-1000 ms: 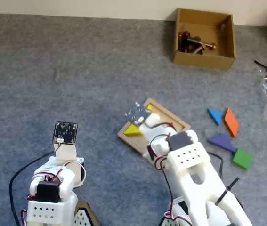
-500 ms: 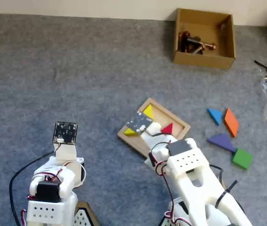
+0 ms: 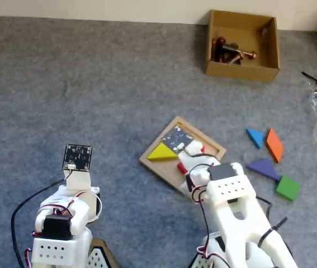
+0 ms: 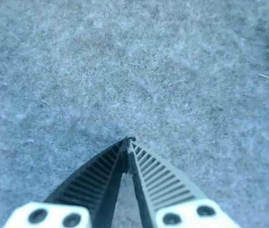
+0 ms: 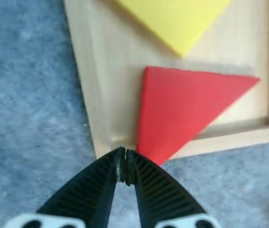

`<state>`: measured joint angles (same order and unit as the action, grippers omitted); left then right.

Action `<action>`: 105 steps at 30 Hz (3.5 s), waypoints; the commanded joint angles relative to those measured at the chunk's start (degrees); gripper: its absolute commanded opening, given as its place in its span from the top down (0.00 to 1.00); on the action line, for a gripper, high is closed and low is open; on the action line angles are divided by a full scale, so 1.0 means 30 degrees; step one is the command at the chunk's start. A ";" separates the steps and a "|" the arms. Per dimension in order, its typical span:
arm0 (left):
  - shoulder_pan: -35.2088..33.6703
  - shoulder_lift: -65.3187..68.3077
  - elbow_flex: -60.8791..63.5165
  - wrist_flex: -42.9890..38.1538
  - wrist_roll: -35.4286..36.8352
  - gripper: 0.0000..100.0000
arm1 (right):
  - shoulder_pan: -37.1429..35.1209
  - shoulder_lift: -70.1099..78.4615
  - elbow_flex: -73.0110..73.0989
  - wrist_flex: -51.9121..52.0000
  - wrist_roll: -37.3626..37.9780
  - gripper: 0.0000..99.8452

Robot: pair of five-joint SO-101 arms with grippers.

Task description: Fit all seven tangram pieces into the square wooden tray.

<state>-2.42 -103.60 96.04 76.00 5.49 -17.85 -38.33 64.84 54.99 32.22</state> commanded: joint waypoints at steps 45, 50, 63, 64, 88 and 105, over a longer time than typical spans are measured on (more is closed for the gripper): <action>0.0308 -0.0132 0.0366 -0.0029 0.0147 0.99 | 0.3971 0.1392 -0.1011 -0.2359 -0.1465 0.99; 0.0308 -0.0132 0.0366 -0.0029 0.0147 0.99 | 0.3795 0.3941 -0.2828 -0.2418 -0.2256 0.99; 0.0308 -0.0132 0.0366 -0.0029 0.0147 0.99 | 0.3853 0.7868 -0.6901 -0.2359 -0.2256 0.99; 0.0308 -0.0132 0.0366 -0.0029 0.0147 0.99 | 0.3824 0.8161 -0.7194 -0.2359 -0.2256 0.99; 0.0308 -0.0132 0.0366 -0.0029 0.0147 0.99 | 0.3883 1.1473 -1.2205 0.0454 -0.2286 0.99; 0.0308 -0.0132 0.0366 -0.0029 0.0147 0.99 | 1.0711 0.8484 -1.2908 0.4059 -0.0821 0.99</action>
<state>-2.42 -103.60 96.04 76.00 5.49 11.16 -9.93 29.32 65.89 27.21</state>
